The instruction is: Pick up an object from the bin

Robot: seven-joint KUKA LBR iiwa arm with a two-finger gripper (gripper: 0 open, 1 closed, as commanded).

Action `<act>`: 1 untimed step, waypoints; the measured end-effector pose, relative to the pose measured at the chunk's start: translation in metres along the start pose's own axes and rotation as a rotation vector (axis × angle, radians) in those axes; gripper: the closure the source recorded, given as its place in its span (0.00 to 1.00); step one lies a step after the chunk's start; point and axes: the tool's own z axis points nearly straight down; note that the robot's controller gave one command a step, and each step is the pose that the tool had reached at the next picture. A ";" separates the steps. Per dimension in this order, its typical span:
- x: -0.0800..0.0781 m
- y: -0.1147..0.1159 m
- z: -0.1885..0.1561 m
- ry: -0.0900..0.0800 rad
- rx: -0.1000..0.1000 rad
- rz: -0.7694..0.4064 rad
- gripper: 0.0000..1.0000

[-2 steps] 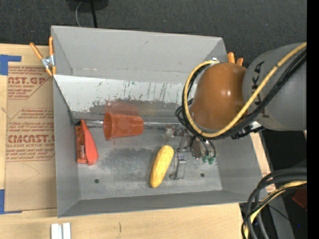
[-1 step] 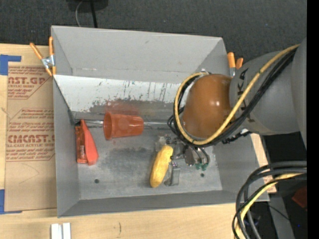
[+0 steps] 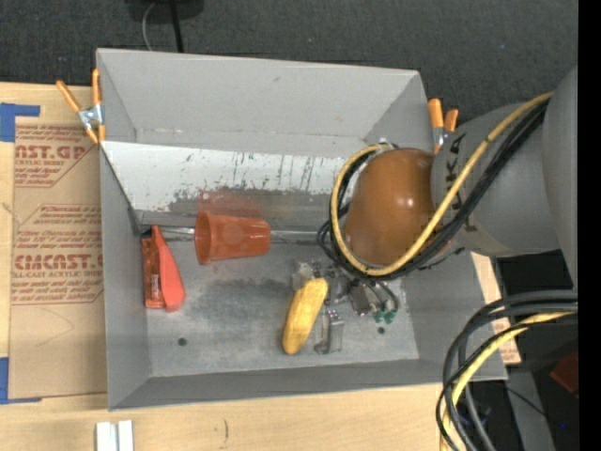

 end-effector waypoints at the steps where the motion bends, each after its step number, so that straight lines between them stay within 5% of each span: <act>1: 0.006 -0.010 0.023 0.000 0.000 -0.288 0.00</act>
Offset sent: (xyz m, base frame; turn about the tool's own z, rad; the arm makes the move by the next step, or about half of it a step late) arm -0.0114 -0.0140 -0.0403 -0.3082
